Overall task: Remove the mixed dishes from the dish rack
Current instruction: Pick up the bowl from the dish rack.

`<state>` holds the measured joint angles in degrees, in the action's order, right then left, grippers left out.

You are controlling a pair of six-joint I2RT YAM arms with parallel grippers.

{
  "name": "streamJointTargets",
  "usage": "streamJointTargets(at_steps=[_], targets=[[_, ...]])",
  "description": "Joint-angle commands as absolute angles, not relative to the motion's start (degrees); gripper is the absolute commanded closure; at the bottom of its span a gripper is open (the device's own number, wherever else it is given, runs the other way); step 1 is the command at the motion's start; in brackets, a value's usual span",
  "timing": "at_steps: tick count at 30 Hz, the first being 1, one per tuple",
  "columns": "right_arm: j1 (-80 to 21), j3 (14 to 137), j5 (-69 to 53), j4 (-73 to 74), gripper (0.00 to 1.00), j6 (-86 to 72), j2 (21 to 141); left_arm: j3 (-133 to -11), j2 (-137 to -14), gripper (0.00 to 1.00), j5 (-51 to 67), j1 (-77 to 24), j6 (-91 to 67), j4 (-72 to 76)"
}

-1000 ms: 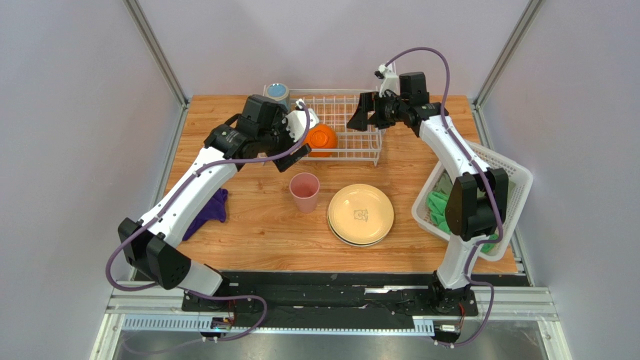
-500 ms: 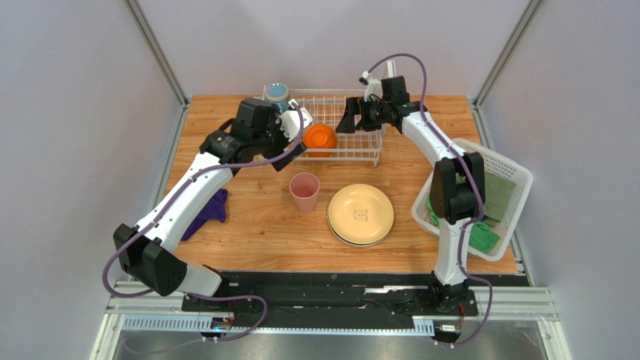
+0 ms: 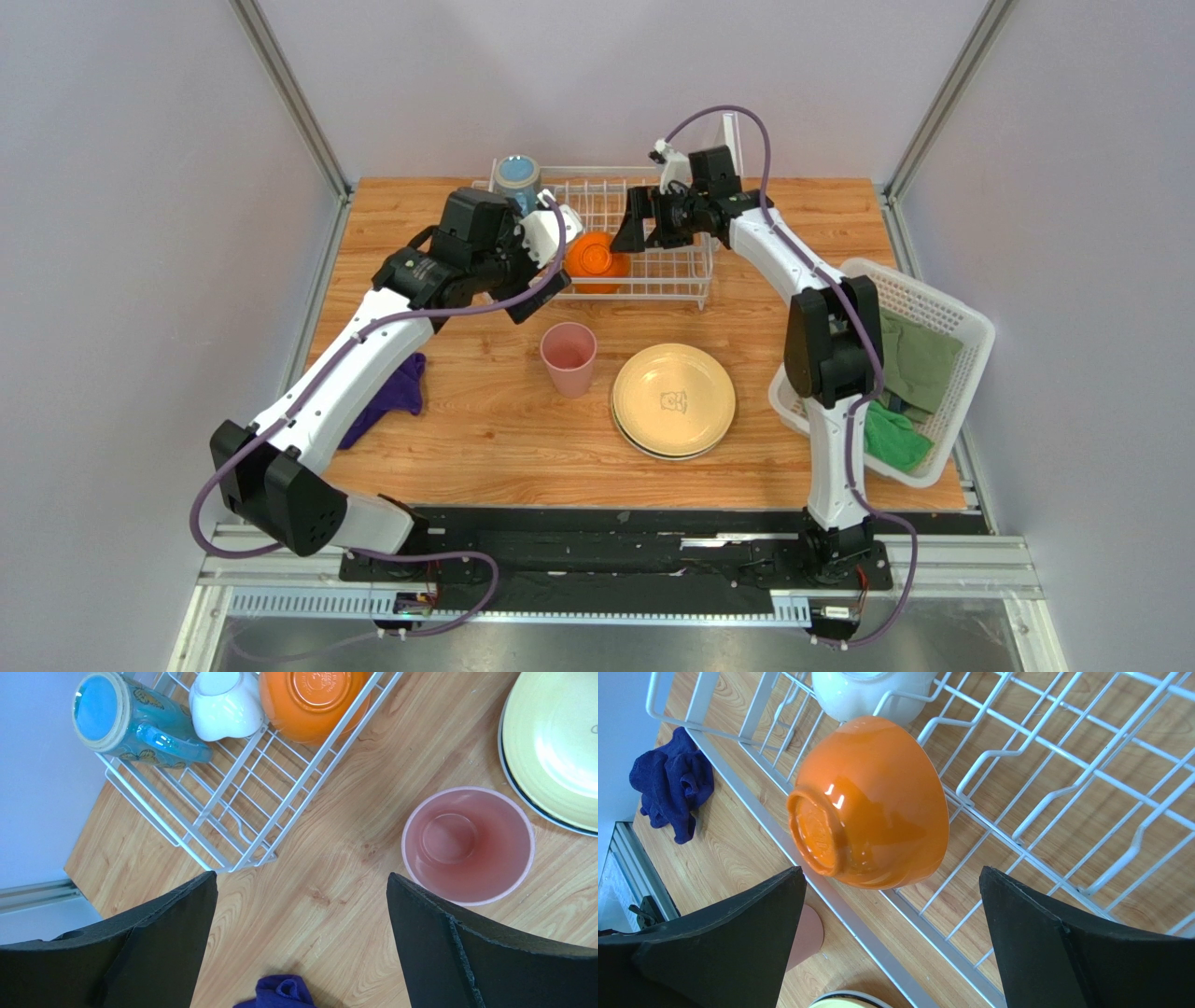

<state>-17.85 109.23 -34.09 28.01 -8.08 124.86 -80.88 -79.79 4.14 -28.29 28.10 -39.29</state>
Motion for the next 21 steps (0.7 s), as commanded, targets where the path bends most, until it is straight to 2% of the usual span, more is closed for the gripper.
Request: streamJointTargets(at_steps=[1,21], targets=[[-17.93,112.67,-35.59,26.46,0.01,-9.67,126.12,-80.42,-76.99,0.02,3.34,-27.95,27.16,-37.18],[-18.11,117.33,-40.51,27.16,0.01,-9.84,132.71,-79.54,-77.08,0.01,2.46,-27.95,27.51,-37.09]])
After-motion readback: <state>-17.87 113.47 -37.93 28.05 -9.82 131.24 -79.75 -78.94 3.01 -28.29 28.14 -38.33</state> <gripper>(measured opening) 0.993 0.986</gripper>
